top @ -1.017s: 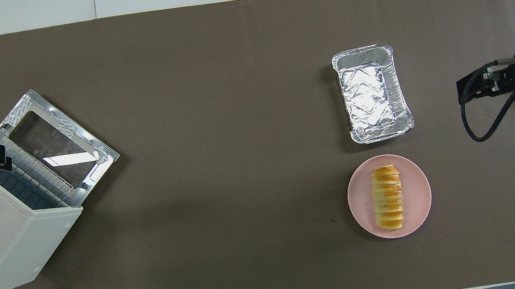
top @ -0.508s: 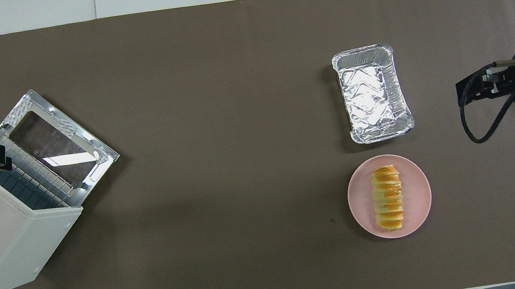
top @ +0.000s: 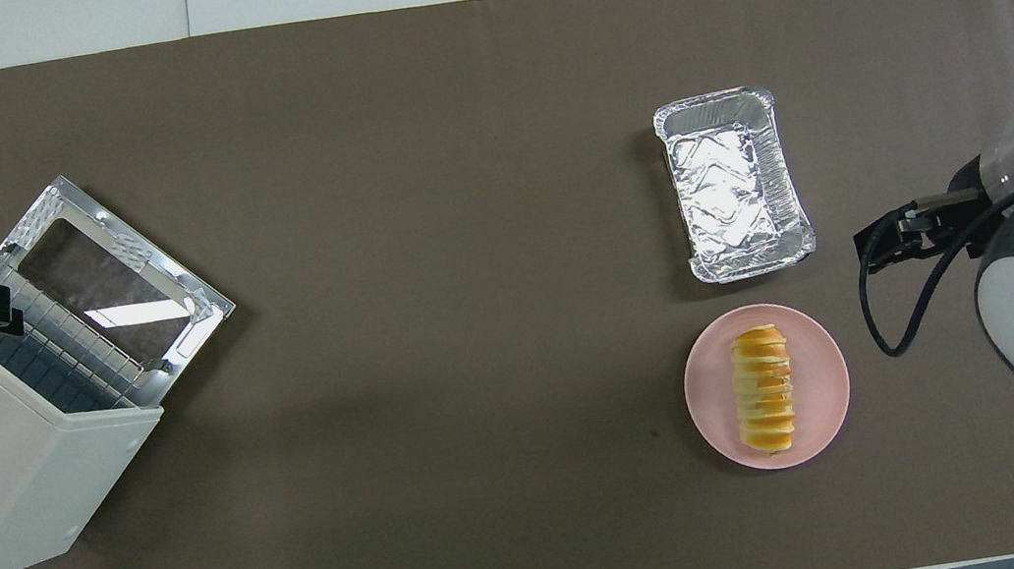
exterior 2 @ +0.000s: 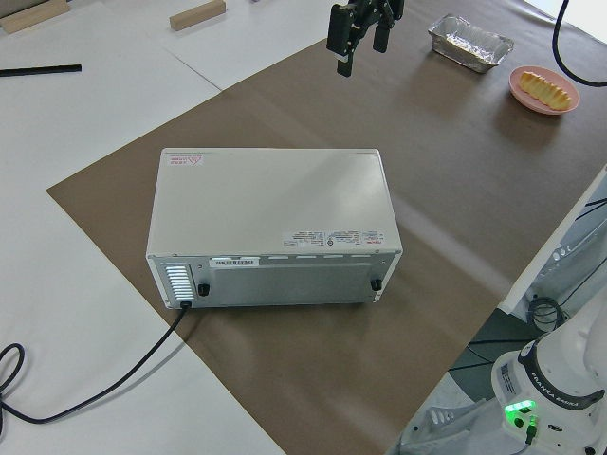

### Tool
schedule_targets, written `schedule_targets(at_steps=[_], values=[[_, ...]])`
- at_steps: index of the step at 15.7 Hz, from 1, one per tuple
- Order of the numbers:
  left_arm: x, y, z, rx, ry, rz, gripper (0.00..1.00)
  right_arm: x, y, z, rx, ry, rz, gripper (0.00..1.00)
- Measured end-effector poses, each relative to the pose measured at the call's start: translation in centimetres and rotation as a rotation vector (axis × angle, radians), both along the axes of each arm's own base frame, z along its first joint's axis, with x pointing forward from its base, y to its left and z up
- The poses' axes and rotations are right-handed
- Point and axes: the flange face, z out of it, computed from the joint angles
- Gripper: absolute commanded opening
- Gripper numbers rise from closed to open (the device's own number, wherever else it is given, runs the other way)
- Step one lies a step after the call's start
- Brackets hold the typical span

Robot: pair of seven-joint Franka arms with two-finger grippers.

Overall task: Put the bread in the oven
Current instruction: 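Move the right gripper down toward the bread roll on the pink plate, then grasp the yellow bread roll with the right gripper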

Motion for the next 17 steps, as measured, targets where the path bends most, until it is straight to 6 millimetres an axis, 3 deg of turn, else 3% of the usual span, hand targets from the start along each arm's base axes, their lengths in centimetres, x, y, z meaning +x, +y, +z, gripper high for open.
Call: schedule_targets(at_steps=[7,13,17], values=[[0.0,0.0,0.0,0.000,0.000,0.000,1.00,-5.7,6.7,-9.2,-0.015,-0.038,-0.043,1.00],[0.0,0.0,0.0,0.000,0.000,0.000,1.00,-8.6,6.3,-17.3,0.041,-0.087,-0.166,0.99],[0.0,0.0,0.0,0.000,0.000,0.000,1.00,-9.3,6.1,-19.0,0.062,-0.082,-0.195,0.96]])
